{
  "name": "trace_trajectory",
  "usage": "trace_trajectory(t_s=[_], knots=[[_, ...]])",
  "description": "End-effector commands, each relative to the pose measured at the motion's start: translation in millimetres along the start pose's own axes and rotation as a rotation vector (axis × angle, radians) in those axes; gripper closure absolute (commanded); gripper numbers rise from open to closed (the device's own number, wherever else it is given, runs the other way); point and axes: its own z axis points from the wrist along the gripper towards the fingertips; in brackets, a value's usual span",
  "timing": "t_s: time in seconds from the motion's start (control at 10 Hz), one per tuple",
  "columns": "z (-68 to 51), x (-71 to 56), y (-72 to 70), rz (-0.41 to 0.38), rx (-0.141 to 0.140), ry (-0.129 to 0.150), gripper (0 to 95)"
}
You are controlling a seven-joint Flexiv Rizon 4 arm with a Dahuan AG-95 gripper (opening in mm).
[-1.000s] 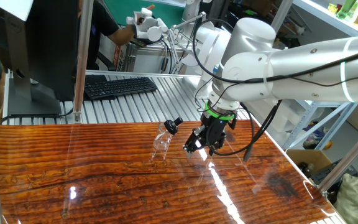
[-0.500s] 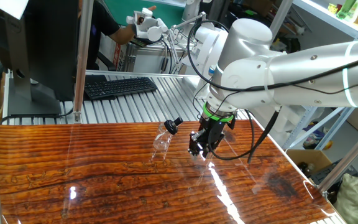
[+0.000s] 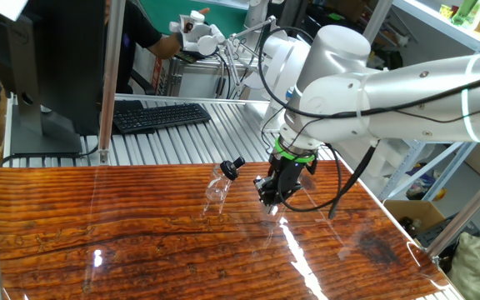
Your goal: Screw the lid onto the jar
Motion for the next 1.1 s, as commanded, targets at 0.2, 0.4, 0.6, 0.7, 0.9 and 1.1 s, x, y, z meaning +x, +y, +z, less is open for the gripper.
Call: trace_trajectory(t_s=[0.2,0.4,0.6,0.7,0.9,1.1], knots=[[1.2,-0.5,-0.3,0.022,-0.003,0.000,95.0],[2.3,-4.0,-3.5,0.050,-0.031,0.002,95.0],[0.6,-14.9,-9.0,0.057,-0.038,0.008,95.0],[0.1,-20.2,-10.6,0.079,-0.066,0.009,95.0],[-1.4,-34.2,-14.3,0.094,-0.082,0.015,95.0],[-0.2,-52.2,-18.5,0.099,-0.082,0.019,95.0]])
